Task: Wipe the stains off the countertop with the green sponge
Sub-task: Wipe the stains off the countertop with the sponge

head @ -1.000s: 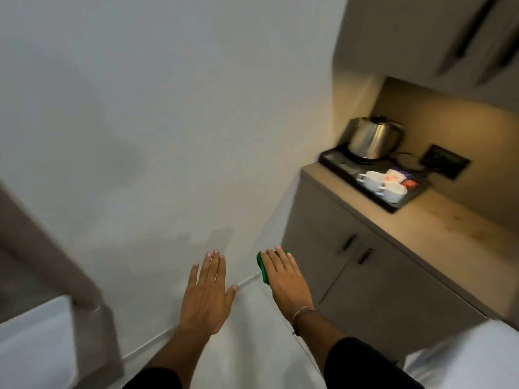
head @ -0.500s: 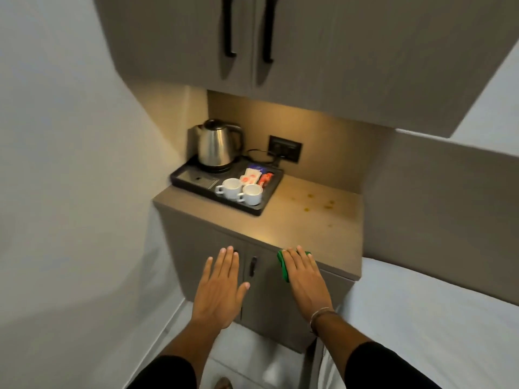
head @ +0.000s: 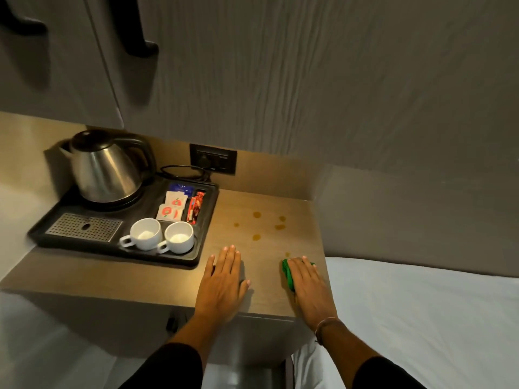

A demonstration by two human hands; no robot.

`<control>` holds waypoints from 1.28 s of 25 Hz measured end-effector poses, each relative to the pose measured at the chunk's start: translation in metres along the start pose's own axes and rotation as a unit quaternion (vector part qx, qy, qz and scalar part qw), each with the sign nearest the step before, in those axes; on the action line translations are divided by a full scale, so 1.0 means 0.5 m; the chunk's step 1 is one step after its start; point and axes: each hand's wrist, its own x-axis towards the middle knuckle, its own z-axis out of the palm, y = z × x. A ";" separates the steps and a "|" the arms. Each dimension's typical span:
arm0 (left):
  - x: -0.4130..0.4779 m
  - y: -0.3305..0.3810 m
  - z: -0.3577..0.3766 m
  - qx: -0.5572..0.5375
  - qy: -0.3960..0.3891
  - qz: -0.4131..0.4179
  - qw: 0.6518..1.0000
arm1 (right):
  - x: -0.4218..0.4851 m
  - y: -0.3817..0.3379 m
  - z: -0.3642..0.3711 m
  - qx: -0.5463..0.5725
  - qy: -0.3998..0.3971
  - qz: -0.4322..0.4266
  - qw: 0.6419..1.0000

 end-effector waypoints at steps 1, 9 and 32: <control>0.014 -0.007 0.007 -0.003 -0.006 -0.003 1.000 | 0.006 0.003 0.001 0.005 -0.005 -0.006 1.000; 0.029 -0.030 0.066 -0.052 0.004 -0.007 0.999 | 0.013 -0.018 0.018 0.095 0.015 0.037 0.995; 0.027 -0.031 0.085 -0.107 0.060 -0.020 0.992 | 0.269 0.064 -0.011 0.119 0.025 -0.121 0.985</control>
